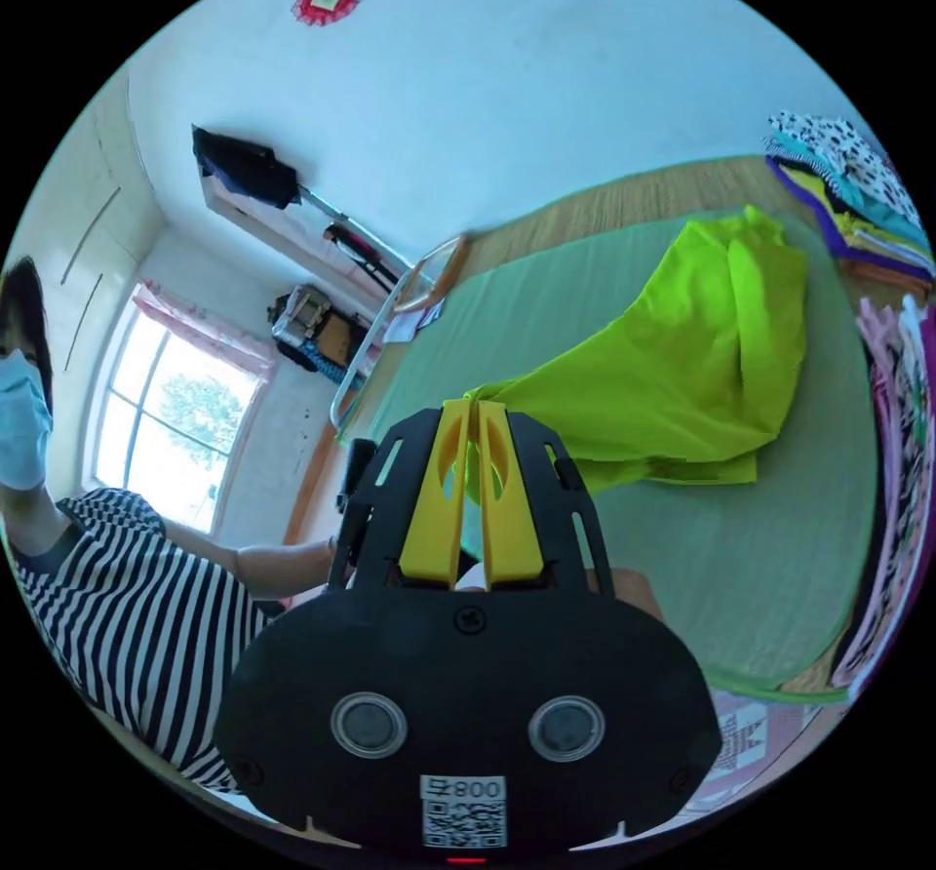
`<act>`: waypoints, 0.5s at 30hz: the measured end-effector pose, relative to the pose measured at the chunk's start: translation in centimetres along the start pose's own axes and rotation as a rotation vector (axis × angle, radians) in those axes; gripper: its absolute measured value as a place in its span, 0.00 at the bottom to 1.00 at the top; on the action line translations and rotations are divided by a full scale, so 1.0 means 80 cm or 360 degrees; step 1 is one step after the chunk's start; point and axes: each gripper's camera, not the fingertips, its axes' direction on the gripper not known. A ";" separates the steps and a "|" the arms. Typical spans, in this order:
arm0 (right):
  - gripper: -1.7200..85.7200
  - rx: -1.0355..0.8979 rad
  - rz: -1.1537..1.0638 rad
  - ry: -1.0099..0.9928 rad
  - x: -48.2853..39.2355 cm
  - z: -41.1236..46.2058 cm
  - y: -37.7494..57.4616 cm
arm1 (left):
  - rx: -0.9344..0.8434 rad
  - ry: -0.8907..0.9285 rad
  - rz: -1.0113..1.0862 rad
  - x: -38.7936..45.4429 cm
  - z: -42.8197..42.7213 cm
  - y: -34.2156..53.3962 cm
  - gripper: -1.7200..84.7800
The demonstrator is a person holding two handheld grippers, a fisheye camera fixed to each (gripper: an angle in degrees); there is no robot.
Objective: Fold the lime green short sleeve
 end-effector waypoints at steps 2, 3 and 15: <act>0.03 -0.0055 0.0023 -0.0088 -0.038 0.010 0.026 | 0.0047 0.0094 -0.0104 -0.012 -0.021 0.021 0.15; 0.03 -0.0066 0.0020 -0.0091 -0.048 0.011 0.031 | 0.0114 0.0142 -0.0141 -0.016 -0.035 0.034 0.16; 0.03 -0.0158 0.0056 -0.0011 -0.206 -0.010 0.130 | 0.0252 0.0448 -0.0193 -0.020 -0.105 0.106 0.16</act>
